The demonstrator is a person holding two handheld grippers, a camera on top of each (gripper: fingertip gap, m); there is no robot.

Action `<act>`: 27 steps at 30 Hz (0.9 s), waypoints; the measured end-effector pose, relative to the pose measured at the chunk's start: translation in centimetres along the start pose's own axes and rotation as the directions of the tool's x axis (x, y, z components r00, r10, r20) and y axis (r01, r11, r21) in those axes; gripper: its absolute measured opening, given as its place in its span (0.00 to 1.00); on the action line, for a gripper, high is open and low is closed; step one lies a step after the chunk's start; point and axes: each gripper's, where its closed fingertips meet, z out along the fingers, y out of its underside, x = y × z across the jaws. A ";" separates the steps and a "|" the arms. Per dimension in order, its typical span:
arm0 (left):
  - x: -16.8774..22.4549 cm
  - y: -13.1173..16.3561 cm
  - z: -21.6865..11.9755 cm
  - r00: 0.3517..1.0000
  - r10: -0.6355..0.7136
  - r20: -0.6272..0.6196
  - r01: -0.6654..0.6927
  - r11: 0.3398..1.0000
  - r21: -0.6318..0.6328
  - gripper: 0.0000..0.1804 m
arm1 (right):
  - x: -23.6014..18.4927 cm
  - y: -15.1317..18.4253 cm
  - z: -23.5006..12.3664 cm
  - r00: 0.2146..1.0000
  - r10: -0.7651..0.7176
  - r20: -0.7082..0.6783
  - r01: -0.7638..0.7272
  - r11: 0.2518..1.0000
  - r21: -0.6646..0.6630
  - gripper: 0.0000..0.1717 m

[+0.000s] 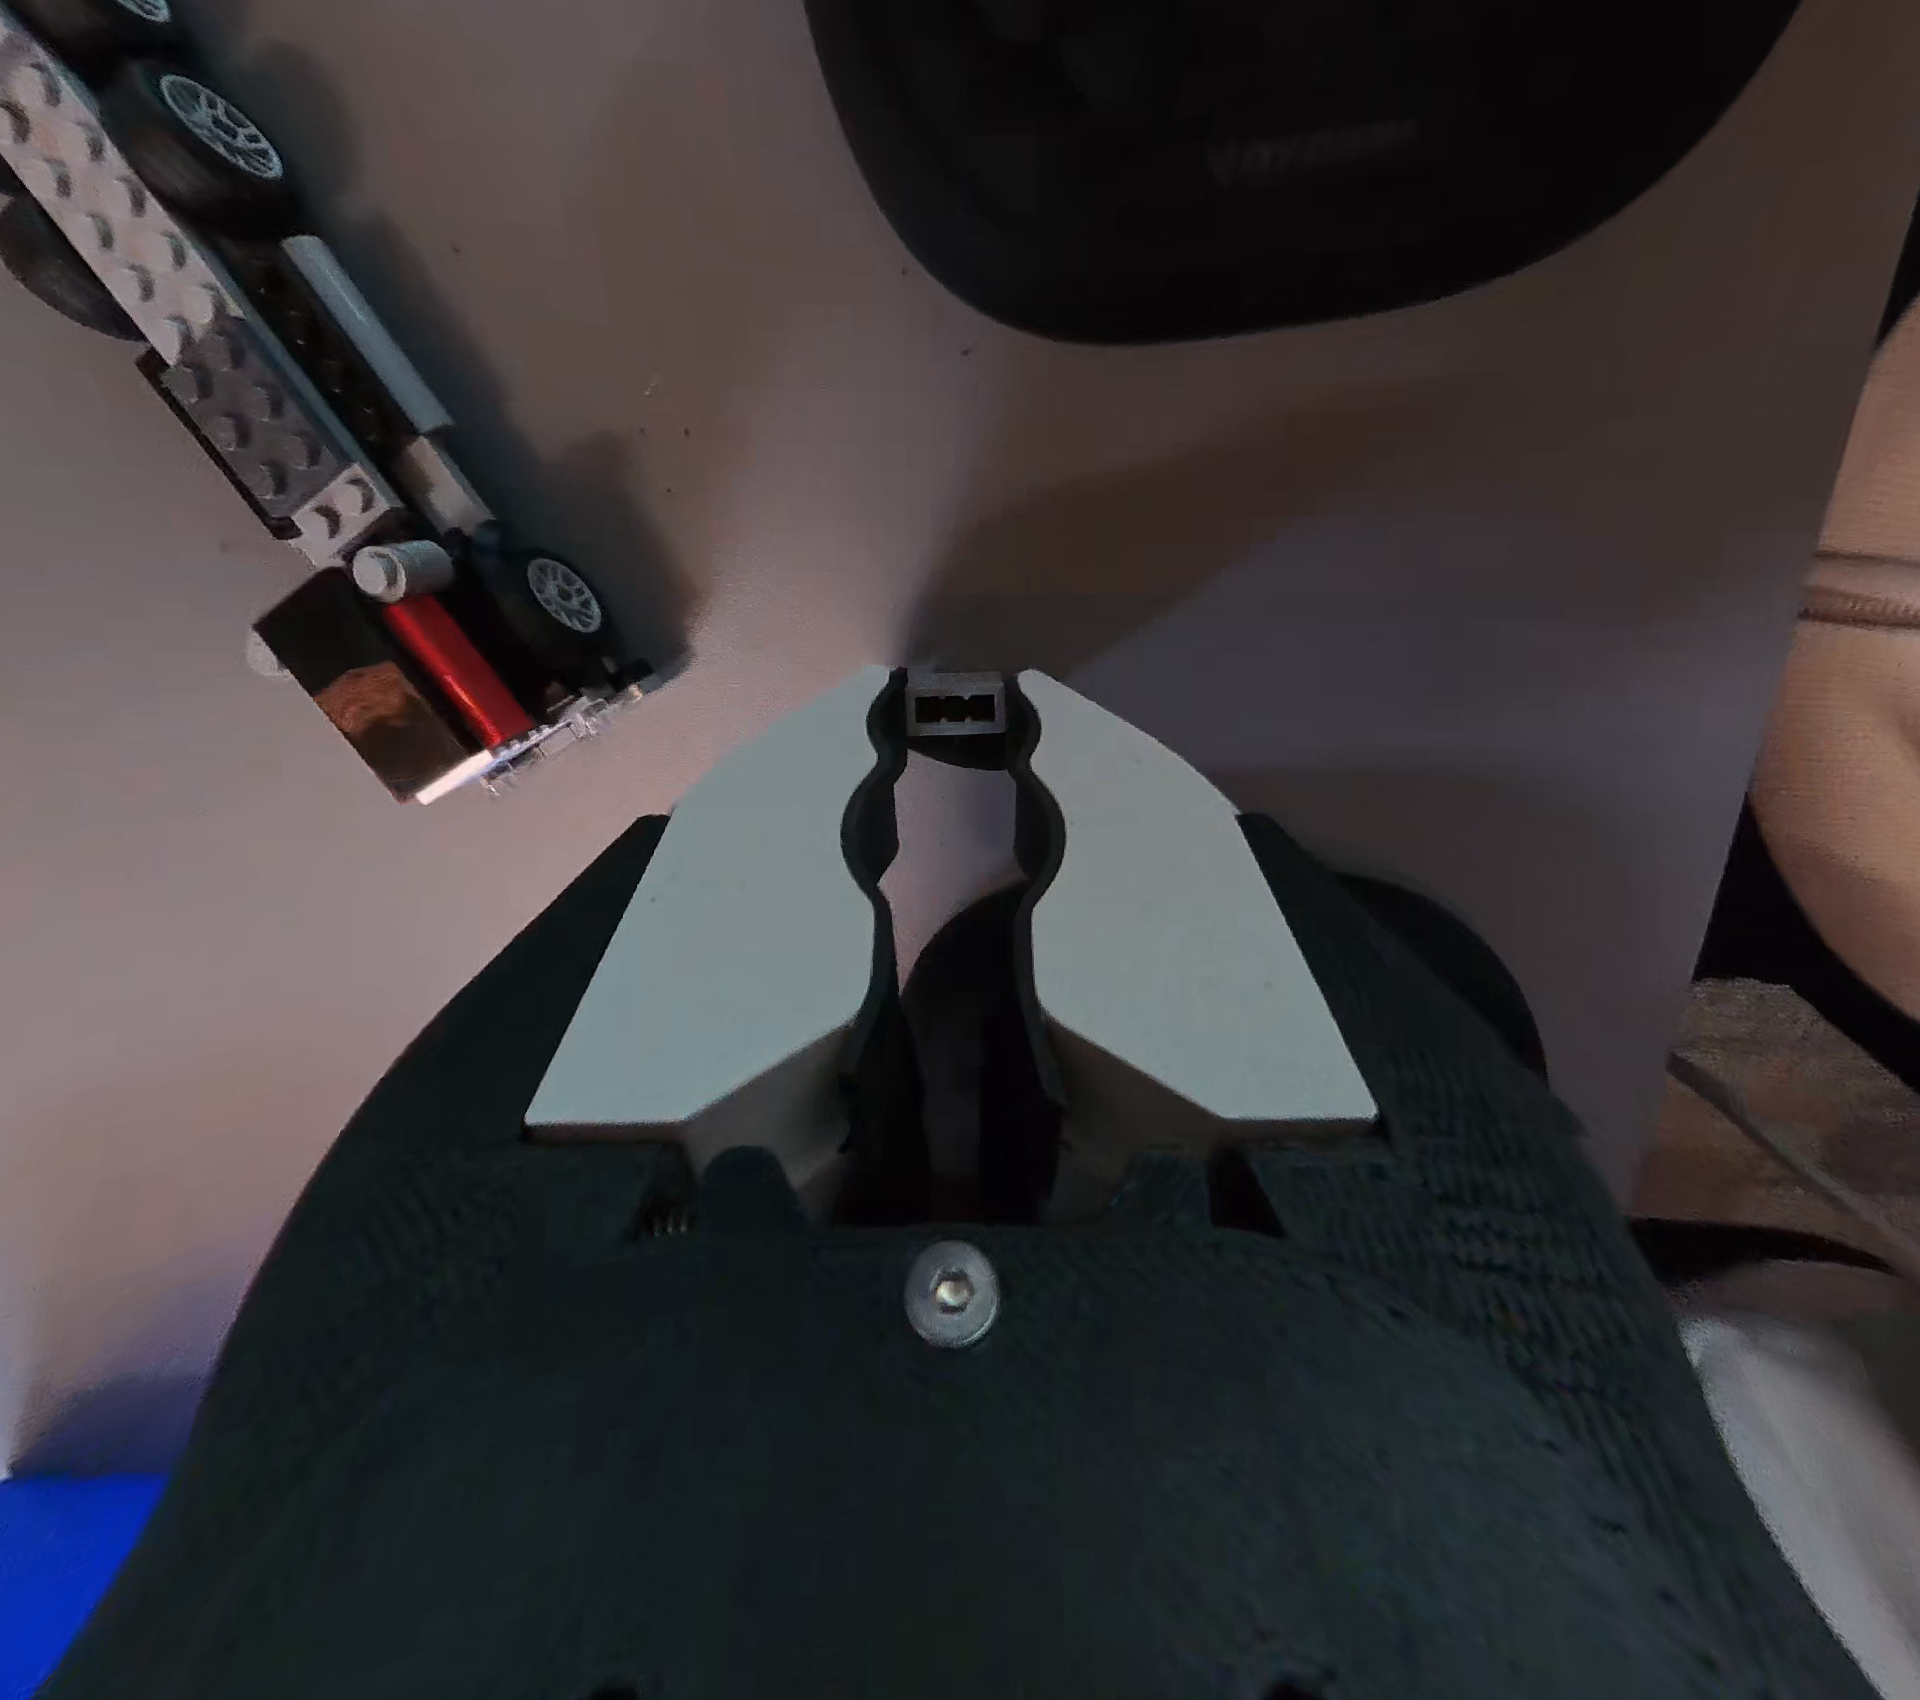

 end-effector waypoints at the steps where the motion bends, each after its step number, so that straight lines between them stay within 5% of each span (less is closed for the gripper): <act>1: 0.0 -0.1 0.0 1.000 0.010 0.007 -0.010 1.000 -0.006 0.10 | 0.0 -0.1 -0.1 1.000 0.003 -0.001 -0.003 1.000 0.006 0.04; 9: 0.0 -1.5 -0.1 0.999 0.033 0.017 -0.034 0.997 0.074 0.22 | 0.5 -0.5 -0.9 1.000 0.009 -0.020 -0.008 1.000 0.026 0.03; 16: -1.4 -0.9 -3.4 0.996 -0.053 -0.076 0.074 0.945 0.318 0.20 | 0.6 -0.4 -1.2 1.000 0.021 -0.020 -0.020 0.999 0.032 0.03; 27: -0.4 -0.3 -0.7 0.982 -0.111 -0.154 0.140 0.971 0.195 0.09 | 0.8 -0.2 -1.2 0.999 0.000 -0.043 0.001 1.000 0.011 0.04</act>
